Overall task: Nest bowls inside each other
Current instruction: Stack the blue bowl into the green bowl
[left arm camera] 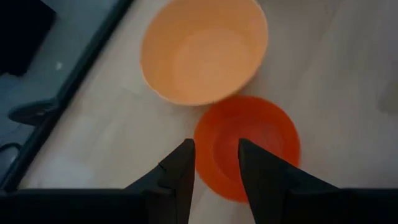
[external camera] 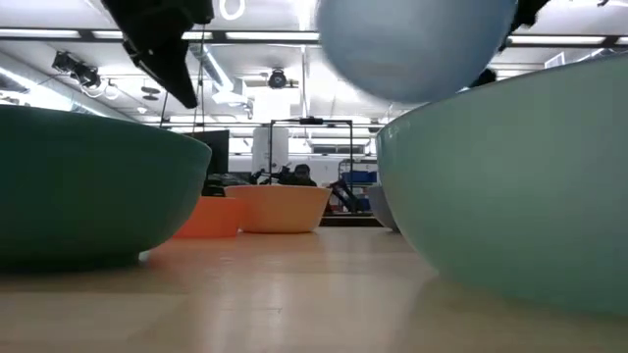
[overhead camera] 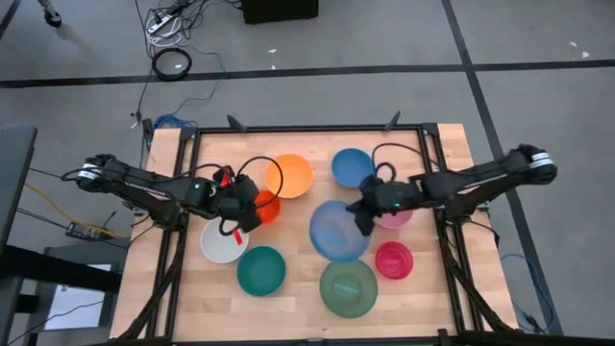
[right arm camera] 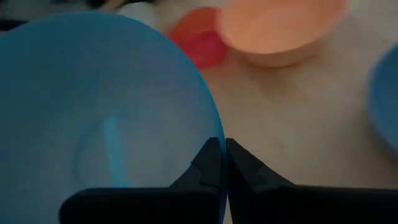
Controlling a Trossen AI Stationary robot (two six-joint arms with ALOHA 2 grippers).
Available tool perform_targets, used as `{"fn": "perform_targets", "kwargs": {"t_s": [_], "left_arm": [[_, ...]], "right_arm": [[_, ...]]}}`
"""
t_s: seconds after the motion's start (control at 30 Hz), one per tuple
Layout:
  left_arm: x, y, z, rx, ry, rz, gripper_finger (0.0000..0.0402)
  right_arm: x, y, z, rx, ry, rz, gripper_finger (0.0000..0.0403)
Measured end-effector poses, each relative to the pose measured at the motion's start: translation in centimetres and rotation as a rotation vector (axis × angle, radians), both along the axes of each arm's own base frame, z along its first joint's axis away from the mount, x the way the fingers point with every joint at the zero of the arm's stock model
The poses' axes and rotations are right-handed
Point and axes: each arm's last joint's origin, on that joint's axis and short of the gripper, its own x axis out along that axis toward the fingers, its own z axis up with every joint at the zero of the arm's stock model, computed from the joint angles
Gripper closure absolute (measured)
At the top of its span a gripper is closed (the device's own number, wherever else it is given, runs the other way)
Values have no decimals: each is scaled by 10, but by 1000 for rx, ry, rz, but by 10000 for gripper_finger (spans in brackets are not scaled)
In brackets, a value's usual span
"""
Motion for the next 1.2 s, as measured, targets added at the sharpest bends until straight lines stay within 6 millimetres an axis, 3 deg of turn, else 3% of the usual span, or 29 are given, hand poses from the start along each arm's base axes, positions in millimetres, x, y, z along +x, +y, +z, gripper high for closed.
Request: {"fn": "perform_targets", "kwargs": {"t_s": [0.17, 0.37, 0.67, 0.93, 1.2], "left_arm": [[0, -3, -2, -84, 32, -51, 271], [-1, -9, -4, -288, 88, -175, 271], [-2, -17, -5, -494, 143, -314, 271], [-3, -22, -5, -477, 140, -329, 271], [8, -18, 0, -282, 29, -360, 271]], "right_arm": [[-11, 28, 4, 54, -3, 152, 402], [-10, 57, -16, 31, 100, 237, 403], [-3, 77, -48, -136, 224, 258, 402], [2, 80, -59, -162, 267, 267, 363], [-2, 78, -47, -125, 216, 256, 290]]}}
